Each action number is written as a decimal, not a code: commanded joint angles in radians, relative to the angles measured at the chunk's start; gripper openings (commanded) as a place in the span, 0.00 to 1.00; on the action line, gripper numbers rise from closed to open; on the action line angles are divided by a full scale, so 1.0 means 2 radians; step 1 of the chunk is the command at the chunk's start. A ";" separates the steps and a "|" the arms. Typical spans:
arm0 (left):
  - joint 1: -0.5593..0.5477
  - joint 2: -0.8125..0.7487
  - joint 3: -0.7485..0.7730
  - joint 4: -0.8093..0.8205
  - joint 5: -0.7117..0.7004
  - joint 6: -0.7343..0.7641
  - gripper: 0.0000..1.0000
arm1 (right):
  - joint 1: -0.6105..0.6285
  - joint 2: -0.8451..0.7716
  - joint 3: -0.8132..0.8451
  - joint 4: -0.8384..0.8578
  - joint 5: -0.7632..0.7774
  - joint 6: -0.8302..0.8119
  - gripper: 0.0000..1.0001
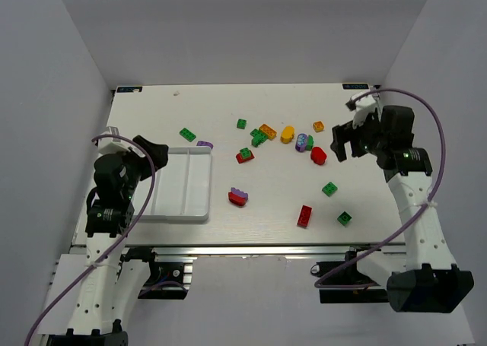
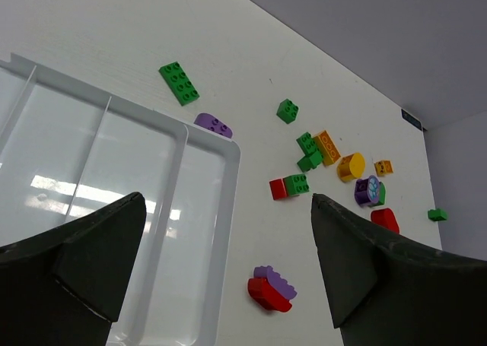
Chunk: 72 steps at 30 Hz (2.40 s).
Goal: Sort the legos into containers by color
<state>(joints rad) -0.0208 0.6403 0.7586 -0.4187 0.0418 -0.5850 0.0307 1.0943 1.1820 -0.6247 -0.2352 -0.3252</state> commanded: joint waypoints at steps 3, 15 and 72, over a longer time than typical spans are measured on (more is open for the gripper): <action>0.001 -0.005 0.007 0.002 0.014 -0.023 0.98 | 0.021 -0.087 -0.083 0.025 -0.231 -0.221 0.90; 0.001 0.046 0.023 -0.008 0.050 -0.053 0.28 | 0.099 0.030 -0.053 0.004 -0.192 -0.159 0.53; -0.088 0.830 0.619 -0.222 -0.168 -0.068 0.71 | 0.111 0.135 -0.122 0.193 -0.192 -0.031 0.84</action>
<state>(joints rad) -0.1978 2.3066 1.9831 -0.8814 -0.3008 -0.7155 0.2615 1.3571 0.9504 -0.2592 -0.6247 -0.3920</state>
